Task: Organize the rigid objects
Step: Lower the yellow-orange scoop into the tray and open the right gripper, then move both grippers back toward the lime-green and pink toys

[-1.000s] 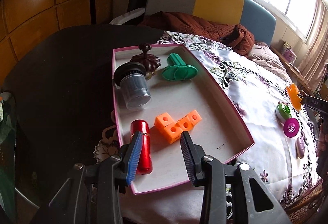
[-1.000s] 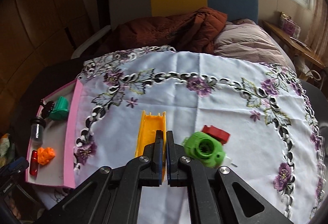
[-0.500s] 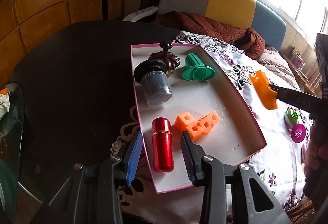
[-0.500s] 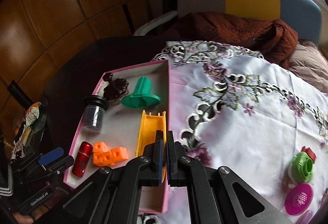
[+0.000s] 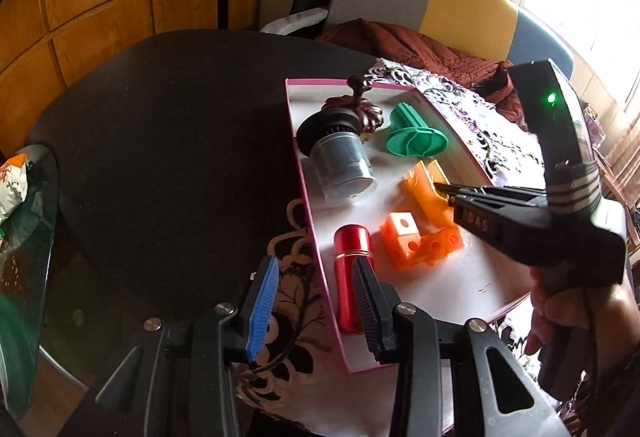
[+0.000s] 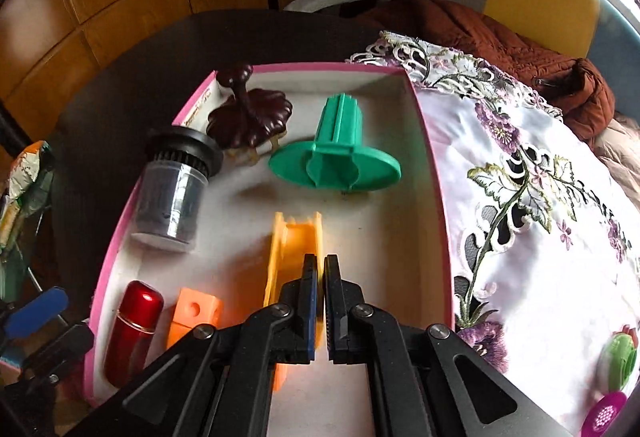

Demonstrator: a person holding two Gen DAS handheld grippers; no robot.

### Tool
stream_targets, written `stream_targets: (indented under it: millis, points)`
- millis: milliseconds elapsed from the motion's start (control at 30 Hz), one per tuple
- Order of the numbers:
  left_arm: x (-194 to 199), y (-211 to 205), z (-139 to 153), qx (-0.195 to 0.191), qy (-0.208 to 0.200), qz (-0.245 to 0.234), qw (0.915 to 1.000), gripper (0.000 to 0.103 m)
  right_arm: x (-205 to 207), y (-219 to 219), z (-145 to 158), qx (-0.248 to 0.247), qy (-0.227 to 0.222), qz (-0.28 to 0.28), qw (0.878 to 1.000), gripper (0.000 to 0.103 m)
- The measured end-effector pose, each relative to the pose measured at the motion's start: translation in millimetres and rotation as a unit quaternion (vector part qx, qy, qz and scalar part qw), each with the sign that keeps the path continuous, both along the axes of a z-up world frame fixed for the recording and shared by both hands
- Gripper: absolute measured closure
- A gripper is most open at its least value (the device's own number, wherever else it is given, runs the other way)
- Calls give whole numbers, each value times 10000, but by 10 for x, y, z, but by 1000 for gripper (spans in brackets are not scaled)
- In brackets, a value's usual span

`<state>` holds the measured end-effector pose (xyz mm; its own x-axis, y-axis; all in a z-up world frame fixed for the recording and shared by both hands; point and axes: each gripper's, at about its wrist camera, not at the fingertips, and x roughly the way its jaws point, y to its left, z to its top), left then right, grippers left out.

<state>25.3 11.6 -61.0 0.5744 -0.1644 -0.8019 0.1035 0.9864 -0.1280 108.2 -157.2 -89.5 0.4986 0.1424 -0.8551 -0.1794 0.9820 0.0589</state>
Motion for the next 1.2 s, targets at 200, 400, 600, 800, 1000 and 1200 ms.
stream_targets:
  millis: [200, 400, 600, 800, 1000, 1200]
  points:
    - [13, 1, -17, 2, 13, 21, 10000, 65, -61, 12, 5, -18, -86, 7, 10000, 99]
    - [3, -7, -8, 18, -4, 47, 10000, 65, -99, 44, 55, -85, -241, 18, 9997, 98]
    - [-7, 1, 3, 39, -12, 62, 10000, 65, -164, 71, 140, -174, -439, 8, 9989, 84]
    - [-30, -9, 30, 51, -71, 68, 9999, 65, -192, 77, 211, -264, -589, -20, 9979, 73]
    - [-50, -27, 52, 90, -104, 50, 9999, 65, -276, 67, 334, -305, -857, -108, 9958, 61]
    - [-71, -61, 63, 140, -105, 3, 9998, 65, -331, 58, 423, -316, -1008, -121, 9943, 57]
